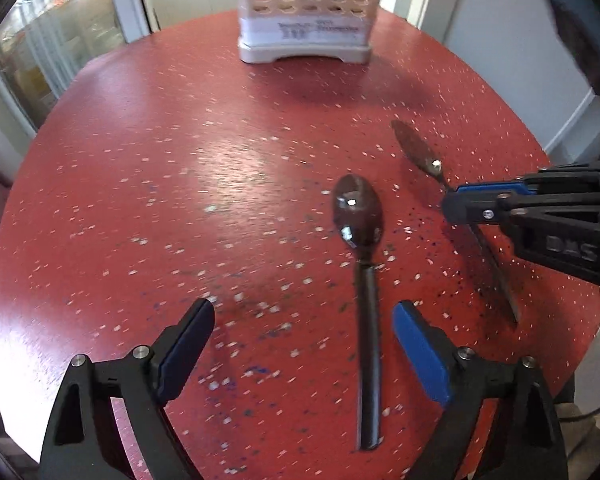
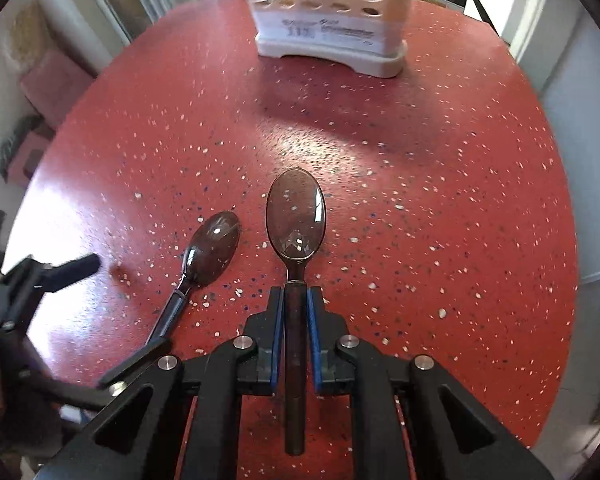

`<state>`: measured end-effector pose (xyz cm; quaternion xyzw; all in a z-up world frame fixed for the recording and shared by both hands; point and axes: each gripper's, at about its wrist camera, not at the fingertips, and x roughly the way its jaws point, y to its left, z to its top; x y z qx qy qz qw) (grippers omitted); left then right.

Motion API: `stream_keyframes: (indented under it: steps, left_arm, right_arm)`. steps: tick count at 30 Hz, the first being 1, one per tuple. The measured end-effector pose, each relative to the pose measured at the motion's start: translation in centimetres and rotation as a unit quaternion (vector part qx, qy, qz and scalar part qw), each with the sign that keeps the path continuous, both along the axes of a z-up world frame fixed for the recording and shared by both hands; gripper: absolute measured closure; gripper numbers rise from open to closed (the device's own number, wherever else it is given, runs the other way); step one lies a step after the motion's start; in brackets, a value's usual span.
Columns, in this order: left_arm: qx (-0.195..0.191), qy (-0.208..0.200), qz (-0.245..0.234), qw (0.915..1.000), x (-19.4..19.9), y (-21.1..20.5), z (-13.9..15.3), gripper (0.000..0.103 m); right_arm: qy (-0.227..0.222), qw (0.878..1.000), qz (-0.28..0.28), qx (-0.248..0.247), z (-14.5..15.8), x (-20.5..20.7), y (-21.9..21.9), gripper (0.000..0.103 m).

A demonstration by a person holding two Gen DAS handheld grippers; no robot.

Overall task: Organize utensils
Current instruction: 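Grasp a dark spoon by its handle with the right tool while the left tool grasps the other dark spoon, then carry both dark spoons to the caddy and lower them inside with both tools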

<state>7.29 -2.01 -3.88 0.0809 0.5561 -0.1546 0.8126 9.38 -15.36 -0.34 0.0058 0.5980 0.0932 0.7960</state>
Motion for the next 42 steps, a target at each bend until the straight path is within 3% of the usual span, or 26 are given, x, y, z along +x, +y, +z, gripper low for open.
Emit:
stream_keyframes:
  steps: [7,13,16,17,18,19,21,23,30,35,42]
  left_arm:
    - [0.027,0.022,-0.029,0.9990,0.8,-2.5,0.2,0.006]
    - [0.042,0.068,-0.048,0.9956,1.9,-3.2,0.3,0.007]
    - [0.045,0.076,-0.062,0.9941,2.8,-3.7,0.7,0.023]
    - [0.044,0.077,-0.067,0.9938,3.0,-3.9,0.8,0.036]
    - [0.043,0.075,-0.071,0.9937,2.9,-3.9,1.1,0.056]
    - [0.042,0.074,-0.069,0.9939,2.9,-3.9,1.2,0.062]
    - [0.019,0.073,-0.062,0.9953,2.8,-3.4,1.7,0.063]
    - [0.014,0.064,-0.053,0.9965,2.6,-3.1,1.9,0.063]
    - [-0.006,-0.028,-0.026,0.9993,-0.7,-2.6,5.1,0.063]
    - [-0.018,-0.083,-0.013,0.9963,-2.1,-2.4,8.0,0.063]
    - [-0.037,-0.128,0.001,0.9911,-2.5,-1.9,10.5,0.063]
  right_arm:
    - [-0.016,0.999,-0.013,0.047,1.1,-1.4,-3.1,0.090]
    - [-0.028,0.997,-0.017,0.074,1.9,-1.8,-4.8,0.090]
    - [-0.036,0.996,-0.018,0.086,2.6,-2.3,-5.7,0.090]
    - [-0.037,0.995,-0.019,0.088,2.9,-2.5,-6.0,0.090]
    - [-0.039,0.995,-0.020,0.091,3.0,-2.6,-6.4,0.090]
    - [-0.041,0.995,-0.021,0.092,3.2,-2.5,-6.4,0.090]
    - [-0.043,0.994,-0.023,0.094,3.4,-2.5,-6.5,0.090]
    - [-0.045,0.994,-0.025,0.097,3.6,-2.8,-6.7,0.090]
    - [-0.056,0.992,-0.030,0.112,4.1,-3.3,-6.9,0.090]
    - [-0.063,0.990,-0.032,0.119,4.7,-3.3,-7.0,0.090]
    - [-0.080,0.987,-0.037,0.137,6.2,-3.1,-7.4,0.090]
